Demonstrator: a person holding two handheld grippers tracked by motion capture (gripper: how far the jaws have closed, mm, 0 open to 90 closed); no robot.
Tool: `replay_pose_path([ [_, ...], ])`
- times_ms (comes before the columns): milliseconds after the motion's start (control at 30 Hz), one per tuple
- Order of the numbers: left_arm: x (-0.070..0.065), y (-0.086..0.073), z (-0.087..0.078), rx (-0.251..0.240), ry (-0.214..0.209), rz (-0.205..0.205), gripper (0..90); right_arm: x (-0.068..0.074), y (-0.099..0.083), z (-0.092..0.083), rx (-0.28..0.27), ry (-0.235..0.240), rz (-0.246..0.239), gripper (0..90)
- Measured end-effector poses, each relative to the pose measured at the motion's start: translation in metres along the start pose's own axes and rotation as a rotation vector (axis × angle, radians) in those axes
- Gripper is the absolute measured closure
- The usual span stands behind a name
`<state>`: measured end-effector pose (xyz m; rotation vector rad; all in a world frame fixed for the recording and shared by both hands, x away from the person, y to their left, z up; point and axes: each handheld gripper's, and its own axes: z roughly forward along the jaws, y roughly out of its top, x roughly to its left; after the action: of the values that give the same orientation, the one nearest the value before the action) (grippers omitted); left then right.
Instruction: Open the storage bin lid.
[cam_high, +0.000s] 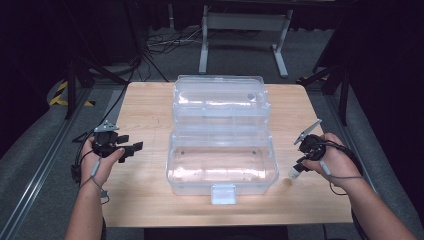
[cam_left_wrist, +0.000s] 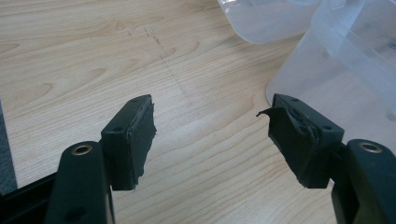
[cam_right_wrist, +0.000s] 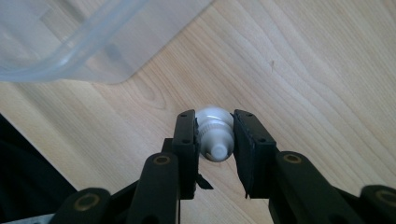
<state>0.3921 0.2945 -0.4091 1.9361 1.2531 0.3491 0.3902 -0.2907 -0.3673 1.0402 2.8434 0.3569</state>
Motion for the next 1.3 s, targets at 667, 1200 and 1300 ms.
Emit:
replay_pose_path([
  [667, 0.001, 0.0, 0.0, -0.001, -0.001, -0.006, 32.3, 0.007, 0.018, -0.045, -0.016, -0.024, -0.075, 71.6],
  [1200, 0.001, -0.001, 0.001, 0.002, -0.002, -0.005, 32.2, 0.018, 0.029, -0.069, -0.035, -0.029, -0.136, 71.6],
  [1300, 0.001, -0.001, 0.0, 0.002, -0.002, -0.005, 32.2, 0.02, 0.032, -0.072, -0.032, -0.03, -0.15, 71.6],
])
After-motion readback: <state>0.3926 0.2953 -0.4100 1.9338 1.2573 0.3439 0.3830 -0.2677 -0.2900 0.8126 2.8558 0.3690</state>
